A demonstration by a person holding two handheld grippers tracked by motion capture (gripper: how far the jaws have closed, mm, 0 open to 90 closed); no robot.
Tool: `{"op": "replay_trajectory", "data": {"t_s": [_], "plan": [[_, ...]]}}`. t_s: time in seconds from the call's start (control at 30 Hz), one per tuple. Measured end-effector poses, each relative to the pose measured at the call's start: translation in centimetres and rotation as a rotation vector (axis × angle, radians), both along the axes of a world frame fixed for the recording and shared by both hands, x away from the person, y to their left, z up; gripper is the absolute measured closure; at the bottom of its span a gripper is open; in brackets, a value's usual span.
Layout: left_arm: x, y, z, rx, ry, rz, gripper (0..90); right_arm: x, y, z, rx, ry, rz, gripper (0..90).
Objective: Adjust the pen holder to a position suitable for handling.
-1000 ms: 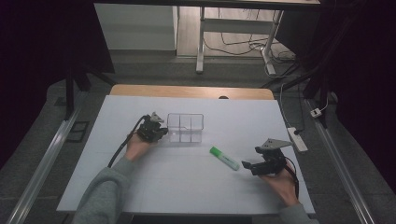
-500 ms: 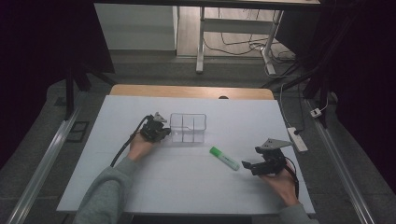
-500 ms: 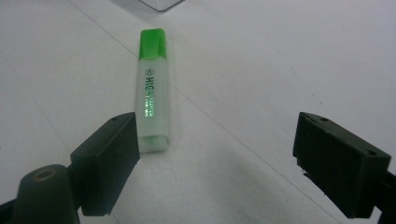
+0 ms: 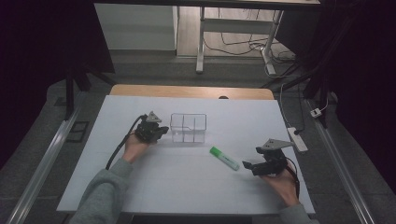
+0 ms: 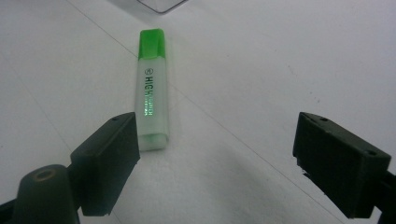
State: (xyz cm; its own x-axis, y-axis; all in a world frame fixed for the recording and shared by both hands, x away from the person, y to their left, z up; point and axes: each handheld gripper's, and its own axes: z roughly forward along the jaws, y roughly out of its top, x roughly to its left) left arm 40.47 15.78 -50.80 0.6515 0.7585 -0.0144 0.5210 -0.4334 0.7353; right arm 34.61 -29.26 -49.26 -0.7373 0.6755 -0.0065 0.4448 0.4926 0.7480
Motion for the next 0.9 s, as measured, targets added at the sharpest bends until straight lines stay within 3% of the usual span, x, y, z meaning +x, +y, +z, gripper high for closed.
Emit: {"op": "replay_trajectory", "data": {"t_s": [0.17,0.37,0.47,0.6,0.63,0.7,0.8,0.9], "plan": [[-1.6,1.3,0.2,-0.007,-0.003,0.008,85.7,0.0,0.0,0.0,0.0,0.0,0.001,14.7],[-3.4,2.8,0.8,-0.024,-0.01,-0.011,73.1,0.0,0.1,0.0,-0.001,0.0,0.003,14.7],[-4.4,3.5,1.1,-0.045,-0.017,-0.014,56.8,0.0,0.0,0.0,-0.002,-0.001,0.0,14.7],[-5.8,4.0,1.2,-0.047,-0.027,0.012,47.1,0.0,0.0,0.0,-0.002,-0.001,0.001,14.7],[-6.0,4.1,1.1,-0.05,-0.027,0.027,39.8,0.0,0.0,0.0,-0.002,-0.001,-0.002,14.7],[-6.6,4.2,1.0,-0.05,-0.022,0.03,37.0,0.0,0.0,0.0,-0.001,-0.003,0.0,14.7],[-7.6,4.4,0.9,-0.018,-0.026,0.031,34.1,0.0,0.0,0.0,0.001,-0.005,0.004,14.7],[-8.6,4.8,0.7,-0.021,-0.025,0.024,33.8,-0.1,0.0,0.0,0.0,-0.005,0.002,14.7]]}}
